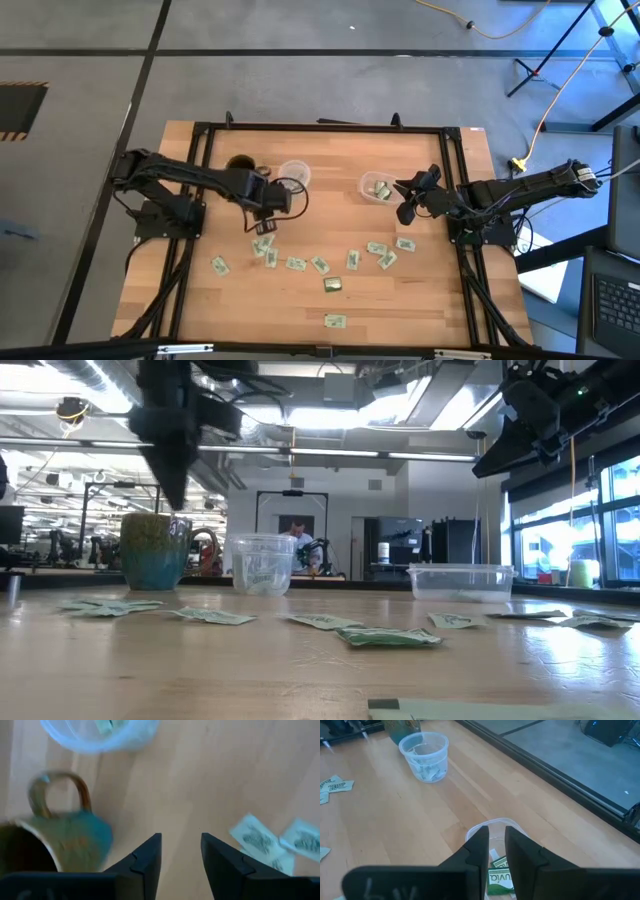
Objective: Pick and place items into bin
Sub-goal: Put the white stevia packet into the left transparent bin
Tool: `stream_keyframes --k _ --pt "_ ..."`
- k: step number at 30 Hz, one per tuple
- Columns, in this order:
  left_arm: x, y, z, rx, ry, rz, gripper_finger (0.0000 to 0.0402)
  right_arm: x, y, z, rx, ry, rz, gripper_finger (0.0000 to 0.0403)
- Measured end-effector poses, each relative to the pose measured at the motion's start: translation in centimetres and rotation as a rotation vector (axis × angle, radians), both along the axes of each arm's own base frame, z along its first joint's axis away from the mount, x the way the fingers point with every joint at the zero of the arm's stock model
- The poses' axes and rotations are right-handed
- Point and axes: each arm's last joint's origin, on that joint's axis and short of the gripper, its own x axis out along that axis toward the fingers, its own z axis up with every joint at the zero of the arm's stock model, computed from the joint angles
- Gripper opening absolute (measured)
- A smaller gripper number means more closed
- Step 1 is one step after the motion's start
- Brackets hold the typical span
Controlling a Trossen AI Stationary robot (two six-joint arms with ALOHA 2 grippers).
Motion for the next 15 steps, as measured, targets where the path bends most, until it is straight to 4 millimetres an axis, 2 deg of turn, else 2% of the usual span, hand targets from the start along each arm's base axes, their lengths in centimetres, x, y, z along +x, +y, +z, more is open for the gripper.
stream_keyframes --k 5,9,15 --pt "-1.1 -3.0 0.2 0.003 0.024 0.016 0.0141 0.0 0.0 0.0 -0.001 0.004 0.0 0.0067" --pt "-2.4 -5.3 0.6 0.001 -0.03 0.026 0.0141 0.0 0.0 0.0 -0.001 0.005 -0.001 0.0067" --pt "-5.4 -7.6 -0.7 -0.007 -0.079 0.169 0.0141 0.0 0.0 0.0 0.0 0.004 -0.001 0.0067"
